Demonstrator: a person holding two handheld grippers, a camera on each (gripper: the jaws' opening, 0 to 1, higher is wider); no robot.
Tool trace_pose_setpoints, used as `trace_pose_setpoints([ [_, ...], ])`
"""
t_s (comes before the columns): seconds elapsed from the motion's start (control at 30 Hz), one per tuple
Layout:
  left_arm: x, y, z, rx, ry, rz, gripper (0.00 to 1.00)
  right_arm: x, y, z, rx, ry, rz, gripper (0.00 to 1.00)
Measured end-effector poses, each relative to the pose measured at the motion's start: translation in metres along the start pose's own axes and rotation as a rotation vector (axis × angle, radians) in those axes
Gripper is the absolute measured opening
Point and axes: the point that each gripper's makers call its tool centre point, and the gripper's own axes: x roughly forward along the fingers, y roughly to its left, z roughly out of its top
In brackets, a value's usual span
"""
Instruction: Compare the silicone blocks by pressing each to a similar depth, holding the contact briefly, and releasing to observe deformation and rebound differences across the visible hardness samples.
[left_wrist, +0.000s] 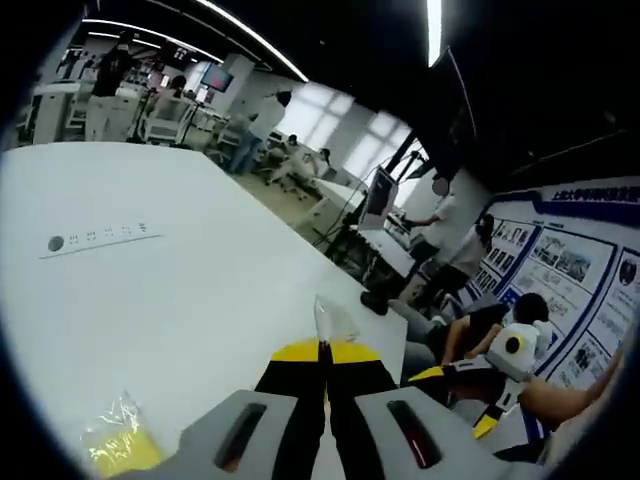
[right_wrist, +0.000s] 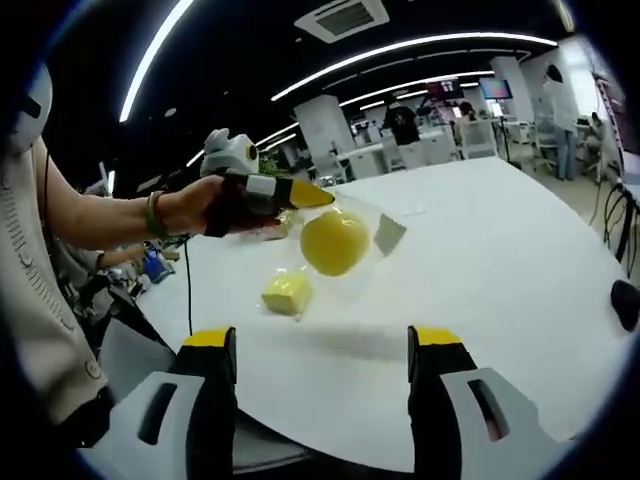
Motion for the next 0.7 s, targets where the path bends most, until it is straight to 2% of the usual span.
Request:
trace_pose_setpoints([
  [0.17,-0.033,-0.018,0.011,0.041,-0.024,-0.014,0.0,0.011,0.01,0.014,-0.065,0.01,0.046,0.68],
  [0.33,-0.067,-0.027,0.014,0.112,-0.023,-0.008,0.0,0.027,0.028,0.031,-0.15,0.02,0.121,0.7],
  [0.5,-0.096,-0.03,0.009,0.184,-0.009,0.025,0.0,0.048,0.058,0.04,-0.252,0.069,0.236,0.71],
  [0.57,-0.107,-0.032,0.006,0.191,-0.005,0.035,0.0,0.056,0.068,0.04,-0.272,0.098,0.276,0.72],
  [0.7,-0.127,-0.034,-0.001,0.19,-0.014,0.059,0.0,0.074,0.088,0.045,-0.344,0.113,0.33,0.73],
])
